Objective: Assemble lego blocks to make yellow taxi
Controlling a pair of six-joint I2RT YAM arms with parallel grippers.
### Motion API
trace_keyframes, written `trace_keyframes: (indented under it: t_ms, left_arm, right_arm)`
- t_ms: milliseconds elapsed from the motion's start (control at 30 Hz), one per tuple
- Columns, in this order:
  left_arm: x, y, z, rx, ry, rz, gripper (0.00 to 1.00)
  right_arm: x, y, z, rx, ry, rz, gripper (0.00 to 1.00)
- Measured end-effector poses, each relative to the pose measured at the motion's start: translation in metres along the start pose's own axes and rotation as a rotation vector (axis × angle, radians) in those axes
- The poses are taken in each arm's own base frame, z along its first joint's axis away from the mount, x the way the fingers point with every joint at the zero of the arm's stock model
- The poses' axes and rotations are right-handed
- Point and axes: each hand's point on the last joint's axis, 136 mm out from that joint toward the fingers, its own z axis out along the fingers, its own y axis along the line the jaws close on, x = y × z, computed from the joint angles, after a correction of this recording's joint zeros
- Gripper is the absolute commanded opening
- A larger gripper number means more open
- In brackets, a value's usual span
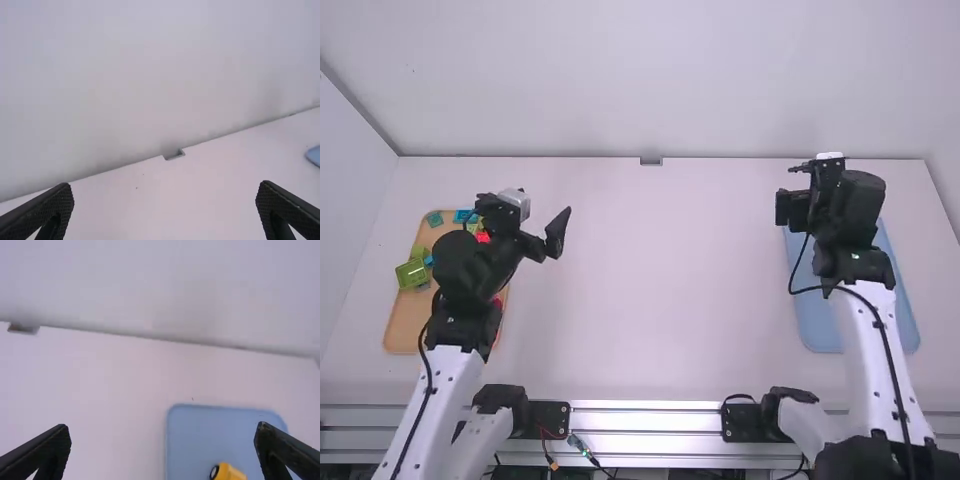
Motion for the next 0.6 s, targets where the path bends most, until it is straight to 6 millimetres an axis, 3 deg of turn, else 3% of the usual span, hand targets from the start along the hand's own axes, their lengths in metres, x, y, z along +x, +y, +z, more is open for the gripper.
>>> trace_keyframes:
  t_ms: [67,233,333,600]
  left_arm:
    - [0.007,-0.001,-0.004,-0.01,0.016,-0.021,0.93]
    - [0.061,0.004,-0.014,-0.068,0.142,-0.082,0.85]
    - [0.082,0.006,-0.022,-0.106,0.191,-0.1,0.8]
    - [0.131,0.019,-0.051,-0.246,0.246,-0.099,0.62]
  right_arm:
    - [-0.009,0.004,-0.005,0.002,-0.036,-0.007,0.93]
    - [-0.008,0.025,-0.012,-0.028,-0.089,0.007,0.86]
    - [-0.009,0.036,-0.017,-0.053,-0.124,0.026,0.81]
    - [-0.009,0.035,-0.044,-0.04,-0.257,0.139,0.65]
